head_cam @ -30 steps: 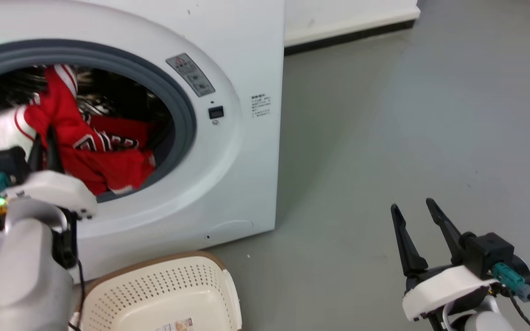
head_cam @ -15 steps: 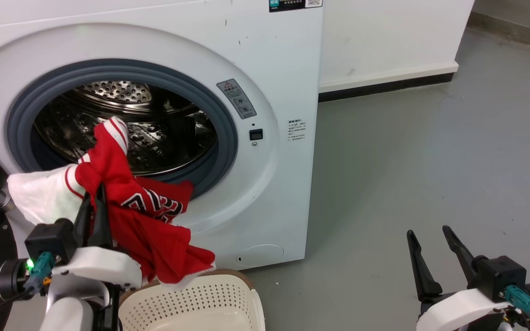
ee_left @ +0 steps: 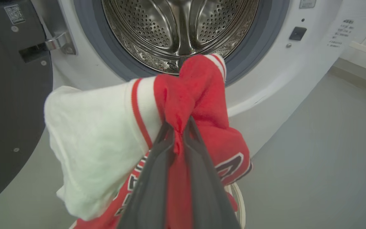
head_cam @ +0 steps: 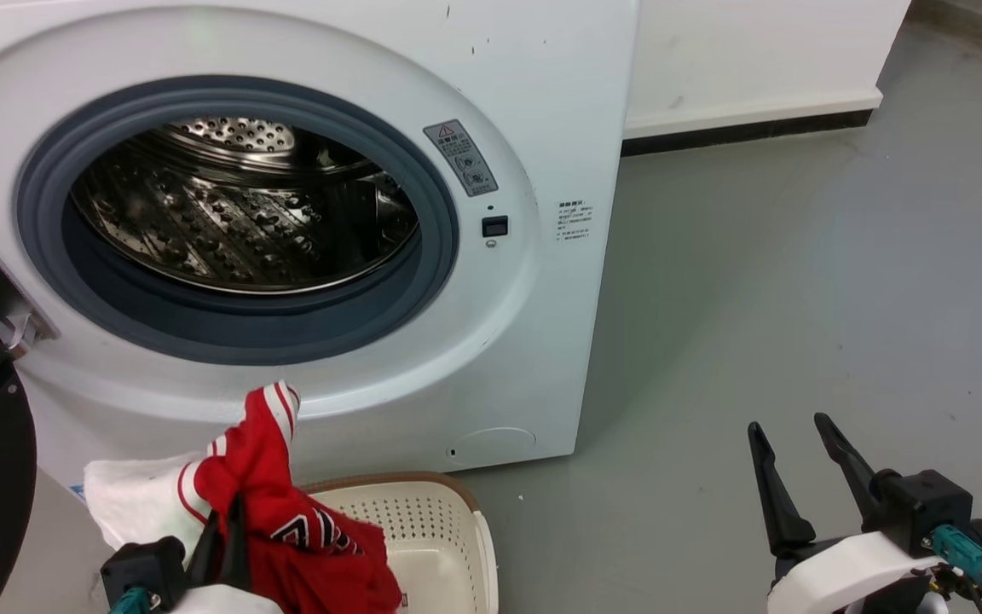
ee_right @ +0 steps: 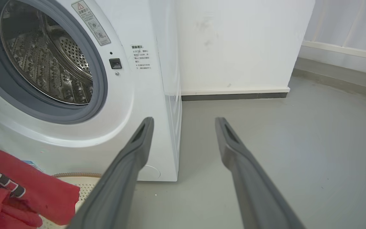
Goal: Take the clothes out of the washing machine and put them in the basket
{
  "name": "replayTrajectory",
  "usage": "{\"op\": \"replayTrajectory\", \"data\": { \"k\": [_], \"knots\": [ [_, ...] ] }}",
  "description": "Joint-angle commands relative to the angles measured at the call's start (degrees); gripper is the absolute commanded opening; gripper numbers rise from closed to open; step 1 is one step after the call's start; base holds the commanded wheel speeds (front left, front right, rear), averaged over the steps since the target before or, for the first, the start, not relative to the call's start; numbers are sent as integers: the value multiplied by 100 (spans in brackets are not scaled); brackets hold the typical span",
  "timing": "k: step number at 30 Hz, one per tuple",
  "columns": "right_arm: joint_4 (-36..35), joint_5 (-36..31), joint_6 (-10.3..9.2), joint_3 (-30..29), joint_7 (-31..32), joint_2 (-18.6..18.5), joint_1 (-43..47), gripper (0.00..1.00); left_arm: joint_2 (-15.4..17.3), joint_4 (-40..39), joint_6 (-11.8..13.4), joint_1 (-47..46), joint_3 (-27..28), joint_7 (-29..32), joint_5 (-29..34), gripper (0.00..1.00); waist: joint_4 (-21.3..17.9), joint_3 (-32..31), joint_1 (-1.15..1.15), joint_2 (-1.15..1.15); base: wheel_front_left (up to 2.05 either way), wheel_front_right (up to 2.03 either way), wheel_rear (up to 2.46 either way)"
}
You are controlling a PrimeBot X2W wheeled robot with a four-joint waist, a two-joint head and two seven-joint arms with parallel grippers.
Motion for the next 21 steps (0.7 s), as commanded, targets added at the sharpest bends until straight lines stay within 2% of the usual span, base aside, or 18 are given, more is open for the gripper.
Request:
{"op": "replayTrajectory", "data": {
  "k": [1,12,13,21],
  "knots": [
    [-50,21,-4,16,-1,2,-107,100,-17,126,-29,30,-9,-71,-41,0,-42,230,0,0,0,0,0],
    [-75,86,-4,106,-144,2,-680,100,-23,1517,-227,-829,-90,-466,-56,0,-270,1402,0,0,0,0,0],
    [-45,106,-4,133,-209,3,-868,100,-15,2059,-308,-1240,-130,-636,-20,0,-349,1735,0,0,0,0,0],
    [-60,201,-4,184,-425,4,-1339,100,117,3549,-549,-2371,-189,-1007,57,0,-516,2701,0,0,0,0,0]
  ]
}}
